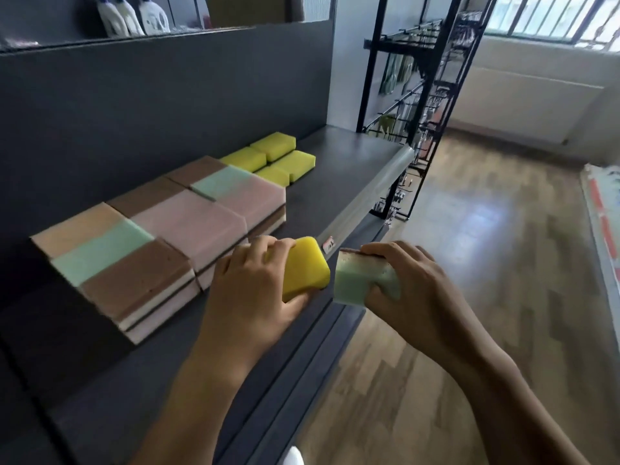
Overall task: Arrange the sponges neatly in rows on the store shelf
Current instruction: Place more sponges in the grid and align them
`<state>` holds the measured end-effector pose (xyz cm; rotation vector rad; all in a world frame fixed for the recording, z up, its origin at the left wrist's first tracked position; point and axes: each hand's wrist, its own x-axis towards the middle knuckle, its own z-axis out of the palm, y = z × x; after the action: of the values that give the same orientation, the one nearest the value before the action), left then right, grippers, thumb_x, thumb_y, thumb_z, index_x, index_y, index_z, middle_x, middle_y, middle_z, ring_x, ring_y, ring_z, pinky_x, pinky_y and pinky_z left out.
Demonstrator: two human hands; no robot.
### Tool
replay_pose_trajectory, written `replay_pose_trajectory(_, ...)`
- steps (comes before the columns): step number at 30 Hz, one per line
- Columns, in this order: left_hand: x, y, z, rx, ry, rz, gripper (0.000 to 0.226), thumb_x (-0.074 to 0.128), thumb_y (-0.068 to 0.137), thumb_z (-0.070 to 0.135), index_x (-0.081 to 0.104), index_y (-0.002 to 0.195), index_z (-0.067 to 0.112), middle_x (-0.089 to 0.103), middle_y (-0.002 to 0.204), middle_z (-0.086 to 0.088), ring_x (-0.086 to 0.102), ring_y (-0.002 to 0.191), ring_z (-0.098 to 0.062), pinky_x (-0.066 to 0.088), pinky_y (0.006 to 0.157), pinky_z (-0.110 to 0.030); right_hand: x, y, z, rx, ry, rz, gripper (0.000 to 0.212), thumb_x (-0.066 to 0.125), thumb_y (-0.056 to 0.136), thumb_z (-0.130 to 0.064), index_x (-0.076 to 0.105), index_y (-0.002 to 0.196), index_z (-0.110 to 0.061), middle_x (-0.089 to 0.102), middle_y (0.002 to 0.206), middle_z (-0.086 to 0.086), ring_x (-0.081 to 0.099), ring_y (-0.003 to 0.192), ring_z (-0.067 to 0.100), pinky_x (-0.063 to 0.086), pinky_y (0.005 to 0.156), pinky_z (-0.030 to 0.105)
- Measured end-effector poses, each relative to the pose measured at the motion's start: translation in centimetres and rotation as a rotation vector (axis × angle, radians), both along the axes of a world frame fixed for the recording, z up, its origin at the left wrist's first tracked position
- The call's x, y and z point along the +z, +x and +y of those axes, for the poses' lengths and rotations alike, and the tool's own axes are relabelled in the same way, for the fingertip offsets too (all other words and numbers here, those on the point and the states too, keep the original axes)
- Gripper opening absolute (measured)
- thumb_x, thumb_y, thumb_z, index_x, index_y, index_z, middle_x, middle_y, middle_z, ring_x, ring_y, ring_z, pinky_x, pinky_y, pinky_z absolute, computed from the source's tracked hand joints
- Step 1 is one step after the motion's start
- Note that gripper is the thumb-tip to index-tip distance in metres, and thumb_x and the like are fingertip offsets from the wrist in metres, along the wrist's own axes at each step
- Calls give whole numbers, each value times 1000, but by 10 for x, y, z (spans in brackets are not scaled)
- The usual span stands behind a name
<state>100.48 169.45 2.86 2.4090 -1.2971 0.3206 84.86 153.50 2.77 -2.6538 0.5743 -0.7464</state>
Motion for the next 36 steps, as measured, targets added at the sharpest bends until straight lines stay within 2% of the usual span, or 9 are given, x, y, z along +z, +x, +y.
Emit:
replay_pose_trajectory(6,-2,39,-74,-39,-37,2,67,74,71,60,54,121,22,59,112,-2,58,94,-26,47,75,-40,11,40,-63,-50,-52,0,49,60,73,-33,63,121,-21,66,114,-1,59,99,21,49,76,29)
replay_pose_trajectory(13,-9,67,-141,-53,-8,46,70,60,76,65,47,130,22,55,122,-1,55,103,-21,49,84,-39,5,78,-136,-27,-24,43,49,58,71,-29,63,120,-25,66,112,-3,56,98,20,52,76,34)
replay_pose_trajectory(18,-16,86,-195,33,16,39,69,58,80,64,44,134,24,52,129,-1,53,112,-21,47,91,-38,-2,112,-202,83,-38,35,46,61,73,-30,64,119,-25,67,110,-3,57,95,20,54,74,36)
replay_pose_trajectory(22,-21,105,-232,158,54,80,71,58,78,67,45,133,25,51,130,2,52,112,-20,44,87,-36,-8,146,-254,194,-31,34,44,58,76,-37,61,119,-29,66,111,-6,58,95,18,55,75,38)
replay_pose_trajectory(25,-27,119,-252,242,80,84,67,63,75,60,48,130,25,53,127,0,54,109,-23,45,87,-38,-10,170,-286,290,-19,33,46,52,76,-42,59,121,-32,65,111,-8,58,95,17,52,76,33)
replay_pose_trajectory(28,-34,126,-264,303,107,103,67,62,75,60,49,130,25,53,126,0,55,107,-23,46,87,-39,-10,189,-308,374,-3,53,48,52,77,-42,59,124,-31,64,111,-8,56,96,15,51,76,29)
replay_pose_trajectory(34,-52,128,-278,397,115,125,67,63,71,60,52,126,23,55,124,-1,57,104,-26,47,85,-42,-12,216,-322,546,26,16,49,51,73,-36,66,118,-23,66,104,-5,58,89,20,52,73,33)
replay_pose_trajectory(36,-55,127,-281,419,117,126,67,62,73,60,51,127,23,54,127,-2,56,107,-28,46,89,-43,-12,220,-326,578,26,22,47,51,74,-34,66,118,-23,66,105,-5,58,90,20,52,75,34)
